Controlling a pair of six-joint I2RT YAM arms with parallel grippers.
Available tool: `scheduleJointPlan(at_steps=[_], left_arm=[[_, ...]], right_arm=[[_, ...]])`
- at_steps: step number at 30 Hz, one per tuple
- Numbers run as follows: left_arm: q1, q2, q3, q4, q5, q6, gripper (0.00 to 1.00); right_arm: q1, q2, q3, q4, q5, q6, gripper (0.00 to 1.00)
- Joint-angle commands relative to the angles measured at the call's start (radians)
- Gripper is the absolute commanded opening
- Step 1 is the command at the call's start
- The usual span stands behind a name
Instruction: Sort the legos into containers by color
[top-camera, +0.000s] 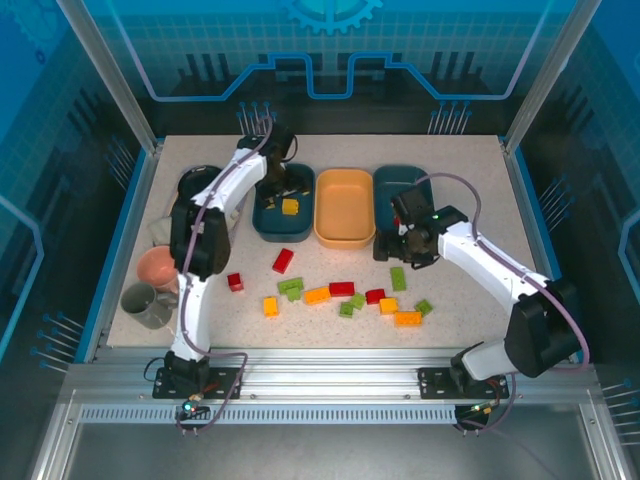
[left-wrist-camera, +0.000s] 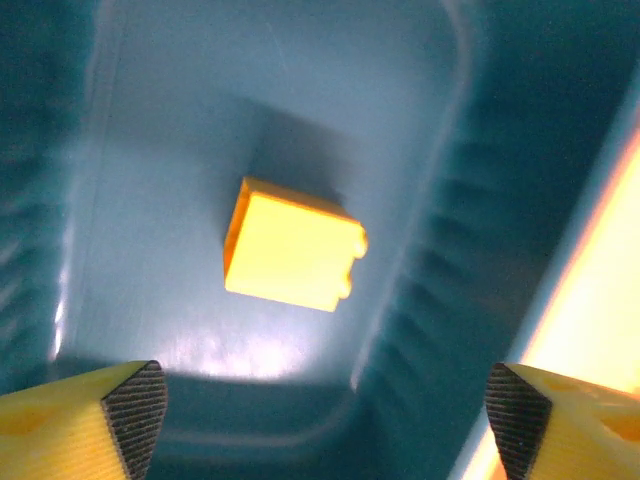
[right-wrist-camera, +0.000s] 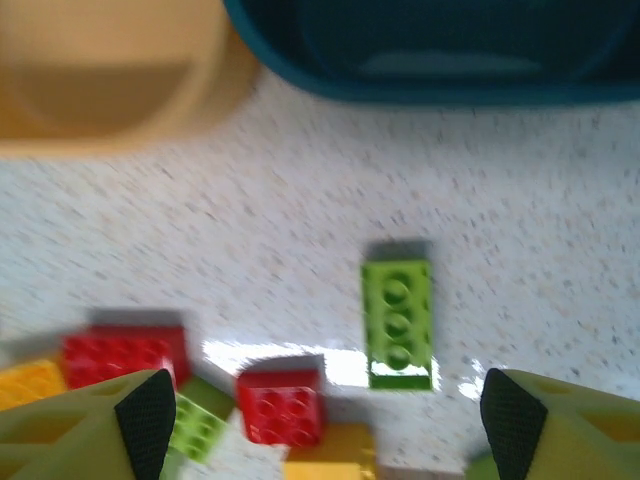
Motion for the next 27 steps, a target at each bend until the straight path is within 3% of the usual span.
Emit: scheduleJointPlan(at_steps=[1,6,11,18,27], left_arm=[[-0.035,-0.284,-0.169,0.124,0.117,-0.031,0.91],[-0.078,-0.600,-0.607,0.396,0.310,-0.156,0.99],[-0.150,-0.806,-0.848,0.454,0.298,-0.222,0.99],[-0.205,-0.969,-1.003,0.490,0.259,-0.280,0.98],[-0.214,-1.022,-1.066,0.510,0.257,-0.322,0.98]], right_arm=[[-0.016,0.062,-0.028,-0.035,-0.021,-0.108,0.81],[-0.025,0.195,-0.015,-0.030,-0.044,-0.130,0.76],[-0.025,0.262,-0.011,-0.026,-0.014,-0.127,0.71],[-0.025,0.304,-0.019,-0.003,0.023,-0.126,0.62],[-0.024,0.372,0.004,0.004,0.043,-0.111,0.48]])
